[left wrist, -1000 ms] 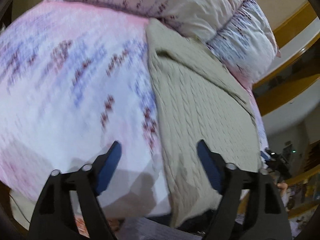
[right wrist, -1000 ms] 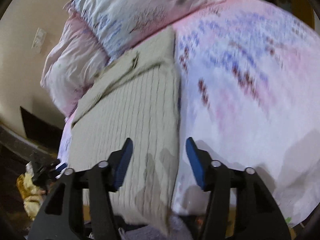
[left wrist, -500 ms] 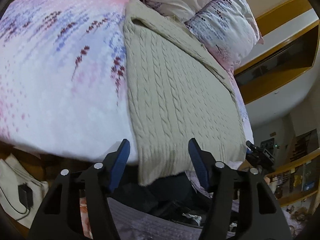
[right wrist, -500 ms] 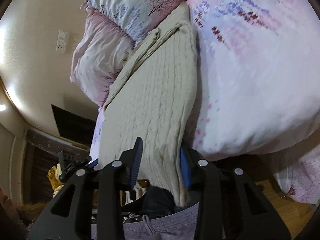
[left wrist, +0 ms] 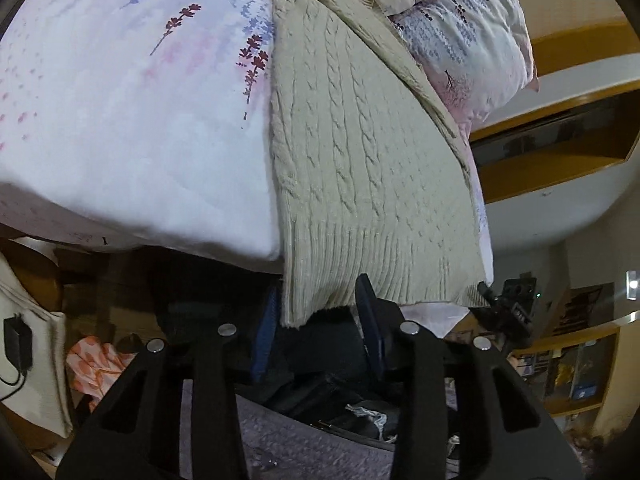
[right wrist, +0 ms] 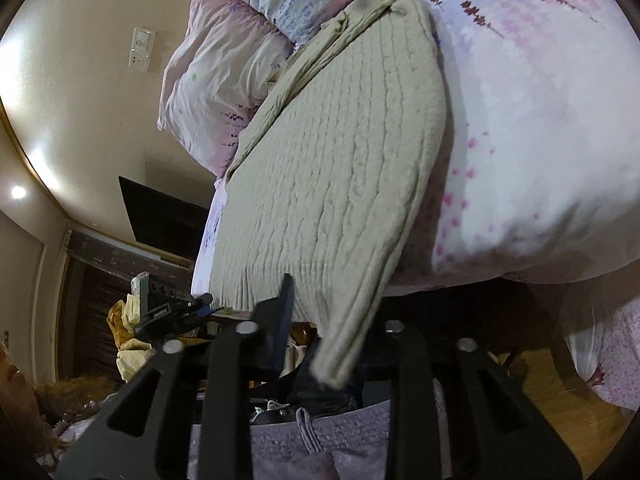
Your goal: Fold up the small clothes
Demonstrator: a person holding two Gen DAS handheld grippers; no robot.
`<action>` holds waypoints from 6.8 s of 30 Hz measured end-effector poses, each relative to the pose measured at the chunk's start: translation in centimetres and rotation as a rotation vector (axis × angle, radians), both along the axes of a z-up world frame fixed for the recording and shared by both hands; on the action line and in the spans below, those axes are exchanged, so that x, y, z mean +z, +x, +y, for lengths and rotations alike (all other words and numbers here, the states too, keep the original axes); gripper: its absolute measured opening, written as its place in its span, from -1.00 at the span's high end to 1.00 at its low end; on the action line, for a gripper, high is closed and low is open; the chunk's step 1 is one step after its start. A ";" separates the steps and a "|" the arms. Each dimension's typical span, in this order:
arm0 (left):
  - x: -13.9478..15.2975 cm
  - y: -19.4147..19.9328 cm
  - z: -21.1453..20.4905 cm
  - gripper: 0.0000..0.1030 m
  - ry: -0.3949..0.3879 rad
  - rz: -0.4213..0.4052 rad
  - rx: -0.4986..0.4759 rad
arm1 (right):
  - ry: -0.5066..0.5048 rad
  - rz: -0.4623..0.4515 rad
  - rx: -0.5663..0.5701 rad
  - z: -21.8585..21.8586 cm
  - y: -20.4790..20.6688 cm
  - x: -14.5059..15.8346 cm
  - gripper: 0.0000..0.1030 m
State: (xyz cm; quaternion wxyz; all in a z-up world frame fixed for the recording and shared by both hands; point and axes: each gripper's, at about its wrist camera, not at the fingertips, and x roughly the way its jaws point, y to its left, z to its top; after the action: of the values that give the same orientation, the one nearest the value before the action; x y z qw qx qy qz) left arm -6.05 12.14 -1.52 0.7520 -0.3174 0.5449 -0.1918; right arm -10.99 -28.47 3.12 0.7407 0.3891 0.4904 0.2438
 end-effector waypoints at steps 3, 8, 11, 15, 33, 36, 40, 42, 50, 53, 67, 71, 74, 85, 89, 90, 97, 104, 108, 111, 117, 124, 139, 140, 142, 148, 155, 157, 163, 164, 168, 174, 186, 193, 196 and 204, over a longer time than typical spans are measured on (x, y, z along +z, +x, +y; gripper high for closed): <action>0.5 0.0 -0.2 0.71 -0.033 -0.001 -0.014 | 0.011 -0.011 0.007 0.2 0.1 0.2 0.86; 2.1 0.2 -0.1 0.83 -0.029 -0.056 -0.020 | -0.024 -0.054 0.019 0.2 0.1 1.6 0.88; 3.9 1.1 0.2 0.86 0.000 -0.129 0.004 | -0.079 -0.110 0.007 0.3 0.4 3.2 0.88; 5.9 2.5 -0.3 0.89 0.086 -0.218 0.010 | -0.194 -0.221 -0.017 1.0 0.9 6.1 0.89; 12.6 16.4 1.6 0.90 0.228 -0.460 0.171 | -0.667 -0.686 -0.245 5.4 12.7 14.2 0.90; 12.9 20.0 1.4 0.90 0.237 -0.461 0.190 | -0.671 -0.680 -0.288 5.0 16.5 13.8 0.90; 12.3 24.6 0.8 0.90 0.262 -0.442 0.213 | -0.663 -0.617 -0.327 4.2 20.5 12.4 0.90; 11.6 26.4 0.6 0.91 0.264 -0.424 0.224 | -0.656 -0.567 -0.337 3.9 22.4 11.3 0.90; 8.8 30.8 0.4 0.91 0.274 -0.367 0.233 | -0.601 -0.415 -0.380 2.3 27.8 7.9 0.90; 8.4 31.9 0.6 0.91 0.272 -0.373 0.248 | -0.585 -0.413 -0.392 2.2 28.8 7.7 0.90; 3.9 35.0 1.3 0.91 0.262 -0.261 0.281 | -0.487 -0.171 -0.404 0.7 33.8 2.2 0.73; 3.0 35.6 1.0 0.91 0.268 -0.227 0.281 | -0.474 -0.116 -0.417 0.3 34.4 1.4 -0.02; 2.8 35.9 0.7 0.91 0.267 -0.211 0.271 | -0.484 -0.103 -0.381 0.8 34.9 1.5 -0.25; 6.1 33.4 4.5 -0.13 0.297 -0.237 0.209 | -0.533 -0.056 -0.360 -3.3 35.4 3.1 -0.25; 4.9 33.7 4.3 -0.09 0.324 -0.191 0.143 | -0.562 -0.026 -0.327 -2.9 37.1 2.5 -0.25; 4.6 33.8 4.0 -0.05 0.336 -0.190 0.136 | -0.567 -0.024 -0.316 -2.5 37.7 2.3 -0.25; 4.0 35.3 1.5 0.01 0.370 -0.194 0.119 | -0.641 -0.006 -0.241 -0.4 39.4 1.0 -0.09; 4.4 35.9 0.6 0.73 0.394 -0.217 0.130 | -0.625 0.008 -0.248 -0.9 40.0 0.7 0.40; 4.4 35.9 0.0 0.88 0.405 -0.224 0.105 | -0.595 -0.007 -0.267 -1.2 39.5 0.6 0.84; 5.3 35.6 0.6 0.90 0.401 -0.255 0.157 | -0.563 -0.037 -0.322 -1.8 38.8 1.5 0.85; 7.1 35.2 3.2 1.00 0.424 -0.305 0.240 | -0.519 -0.147 -0.438 -3.0 37.3 4.5 0.85; 4.2 35.7 5.3 1.00 0.363 -0.199 0.239 | -0.605 0.032 -0.411 -2.5 38.4 0.0 0.77; 5.2 31.0 -1.2 -0.42 0.327 -0.266 -0.054 | -0.663 -0.125 -0.183 4.2 34.8 2.8 -0.23; 5.4 30.7 -0.5 -0.76 0.334 -0.286 -0.051 | -0.699 -0.116 -0.178 4.7 34.8 2.4 -0.31; 5.5 30.7 -1.1 -0.76 0.385 -0.300 -0.051 | -0.784 -0.072 -0.158 5.6 34.9 1.3 -0.42; 4.4 31.6 -3.3 -0.77 0.446 -0.282 -0.045 | -0.928 -0.087 -0.107 8.1 35.5 0.1 -0.59; 3.5 31.3 -7.0 -0.87 0.683 -0.319 -0.084 | -0.950 -0.094 -0.107 8.9 35.8 -0.6 -0.64; 4.0 30.6 -6.0 -0.85 0.630 -0.315 -0.070 | -0.933 -0.067 -0.117 8.1 34.9 -0.1 -0.71; 5.5 28.1 2.4 -0.85 0.459 -0.291 0.063 | -0.835 -0.052 -0.201 7.6 32.8 2.3 -0.96; 5.4 27.9 4.3 -0.85 0.402 -0.275 0.081 | -0.818 -0.063 -0.200 8.0 32.5 2.5 -0.96; 4.8 27.0 6.9 -0.85 0.319 -0.275 0.085 | -0.855 -0.077 -0.157 11.2 32.4 3.0 -0.96; 4.5 25.9 6.0 -0.90 0.474 -0.287 0.000 | -0.972 -0.098 -0.093 15.9 32.5 2.7 -0.96; 2.6 27.7 7.1 -0.91 0.189 -0.208 0.015 | -0.960 -0.074 -0.081 17.3 32.6 0.7 -0.97; 1.6 28.5 8.5 -0.45 0.009 -0.144 0.081 | -0.943 -0.076 -0.081 17.1 32.7 0.7 -0.97; 1.4 28.4 9.0 -0.43 -0.031 -0.128 0.090 | -0.940 -0.077 -0.085 17.1 32.6 0.8 -0.97; 0.9 28.6 8.3 -0.11 -0.158 -0.100 0.121 | -0.940 -0.080 -0.092 17.1 32.5 0.8 -0.97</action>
State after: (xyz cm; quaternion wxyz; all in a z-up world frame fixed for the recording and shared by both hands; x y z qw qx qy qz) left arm 22.52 20.45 -0.64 0.7612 -0.3978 0.4698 -0.2041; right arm 21.46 -11.35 3.96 0.8648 0.0235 0.5010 -0.0230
